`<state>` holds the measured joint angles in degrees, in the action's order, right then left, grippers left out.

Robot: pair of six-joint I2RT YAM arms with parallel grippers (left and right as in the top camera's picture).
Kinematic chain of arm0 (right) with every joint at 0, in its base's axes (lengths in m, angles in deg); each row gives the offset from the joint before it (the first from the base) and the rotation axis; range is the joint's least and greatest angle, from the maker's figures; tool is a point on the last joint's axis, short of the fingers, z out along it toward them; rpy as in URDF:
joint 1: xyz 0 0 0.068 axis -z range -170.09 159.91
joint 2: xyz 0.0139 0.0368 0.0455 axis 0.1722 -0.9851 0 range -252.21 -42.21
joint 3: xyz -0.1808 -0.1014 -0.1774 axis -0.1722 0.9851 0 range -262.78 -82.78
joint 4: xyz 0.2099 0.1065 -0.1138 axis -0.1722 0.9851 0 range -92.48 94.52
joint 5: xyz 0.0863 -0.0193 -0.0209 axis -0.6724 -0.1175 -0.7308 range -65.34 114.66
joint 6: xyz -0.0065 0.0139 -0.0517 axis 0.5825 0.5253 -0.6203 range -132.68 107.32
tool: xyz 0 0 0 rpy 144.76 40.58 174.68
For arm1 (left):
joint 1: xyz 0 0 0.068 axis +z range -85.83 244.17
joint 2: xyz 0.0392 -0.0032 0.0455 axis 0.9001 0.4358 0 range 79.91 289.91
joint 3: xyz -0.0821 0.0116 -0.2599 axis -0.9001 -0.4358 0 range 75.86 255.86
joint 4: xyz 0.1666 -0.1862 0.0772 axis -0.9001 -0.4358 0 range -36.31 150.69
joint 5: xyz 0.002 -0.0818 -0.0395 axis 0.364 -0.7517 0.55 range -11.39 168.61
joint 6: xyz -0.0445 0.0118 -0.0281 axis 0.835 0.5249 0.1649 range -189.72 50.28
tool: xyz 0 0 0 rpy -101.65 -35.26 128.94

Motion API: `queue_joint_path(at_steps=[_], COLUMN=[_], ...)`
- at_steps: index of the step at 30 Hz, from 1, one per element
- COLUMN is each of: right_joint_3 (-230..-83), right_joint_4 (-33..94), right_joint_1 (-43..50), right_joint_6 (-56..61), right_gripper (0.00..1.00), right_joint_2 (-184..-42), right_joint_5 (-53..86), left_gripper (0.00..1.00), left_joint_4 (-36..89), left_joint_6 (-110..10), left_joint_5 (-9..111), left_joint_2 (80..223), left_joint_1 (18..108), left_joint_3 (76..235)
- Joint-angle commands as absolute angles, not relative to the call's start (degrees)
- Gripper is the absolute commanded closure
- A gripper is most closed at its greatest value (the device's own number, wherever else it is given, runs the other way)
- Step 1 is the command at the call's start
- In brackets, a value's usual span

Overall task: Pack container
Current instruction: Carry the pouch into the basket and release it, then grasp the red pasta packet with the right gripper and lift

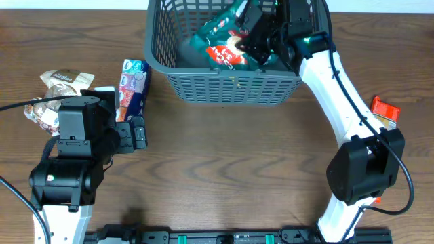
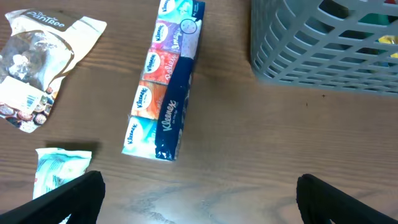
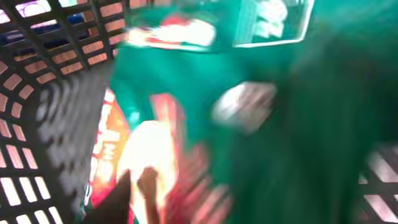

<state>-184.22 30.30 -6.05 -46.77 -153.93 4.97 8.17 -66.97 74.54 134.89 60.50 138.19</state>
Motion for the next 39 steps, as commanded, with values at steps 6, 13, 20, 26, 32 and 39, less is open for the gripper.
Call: queue_joint_path(at_steps=[6, 13, 20, 26, 32, 39], right_joint_3=[-186.1, -197.05, -213.36, -219.61, -218.8, -213.25], right_joint_4=[31.02, 38.43, 49.92, 67.17, 81.27, 90.6], right_joint_1=[-5.77, -1.81, 8.98, 25.16, 38.08, 46.18], right_joint_6=[-44.82, -37.26, -23.07, -4.69, -0.91, -1.3], right_gripper=[0.01, 0.01, 0.01, 0.01, 0.01, 0.01], right_joint_2=[-152.05, -147.5, -143.96, -142.78, -142.96, -143.9], right_joint_5=[5.24, 5.19, 9.56, 19.4, 19.31, 22.29], left_gripper=[0.01, 0.01, 0.02, 0.02, 0.01, 0.01], left_joint_4=[7.98, 8.02, 8.02, 8.02, 8.02, 8.26], left_joint_6=[-67.56, -67.59, -67.59, -67.59, -67.56, -67.59], left_joint_5=[75.19, 75.19, 75.19, 75.19, 75.19, 75.19], left_joint_2=[135.0, 135.0, 135.0, 135.0, 135.0, 135.0], left_joint_1=[60.22, 60.22, 60.22, 60.22, 60.22, 60.22], left_joint_3=[138.99, 138.99, 138.99, 138.99, 138.99, 138.99])
